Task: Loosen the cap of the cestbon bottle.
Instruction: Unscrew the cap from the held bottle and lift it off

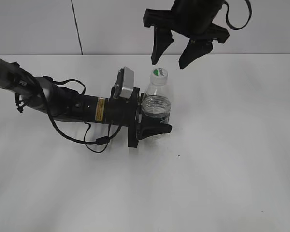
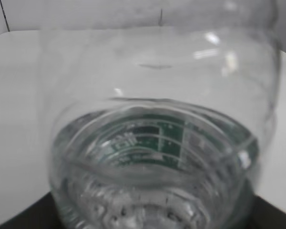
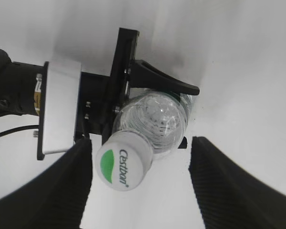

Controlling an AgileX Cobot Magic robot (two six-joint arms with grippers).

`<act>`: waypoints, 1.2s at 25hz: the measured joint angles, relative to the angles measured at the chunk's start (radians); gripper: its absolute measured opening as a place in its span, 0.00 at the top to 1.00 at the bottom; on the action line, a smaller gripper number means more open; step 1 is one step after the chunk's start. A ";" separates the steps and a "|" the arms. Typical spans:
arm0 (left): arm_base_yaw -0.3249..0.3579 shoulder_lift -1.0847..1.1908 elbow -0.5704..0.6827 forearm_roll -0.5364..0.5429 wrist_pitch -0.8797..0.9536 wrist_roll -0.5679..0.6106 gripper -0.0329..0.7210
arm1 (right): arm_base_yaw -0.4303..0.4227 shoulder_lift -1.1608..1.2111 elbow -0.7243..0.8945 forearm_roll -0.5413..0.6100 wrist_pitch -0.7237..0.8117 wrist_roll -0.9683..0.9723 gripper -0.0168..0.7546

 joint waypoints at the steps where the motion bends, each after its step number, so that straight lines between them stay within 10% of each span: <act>1: 0.000 0.000 0.000 0.000 0.000 0.000 0.42 | 0.003 0.005 0.000 -0.006 0.007 0.001 0.34; 21: 0.000 0.000 0.000 0.000 0.003 -0.004 0.42 | 0.046 0.047 0.000 -0.023 0.023 0.008 0.35; 30: 0.000 -0.003 0.000 0.002 0.015 -0.008 0.42 | 0.047 0.047 -0.001 -0.021 0.030 0.008 0.56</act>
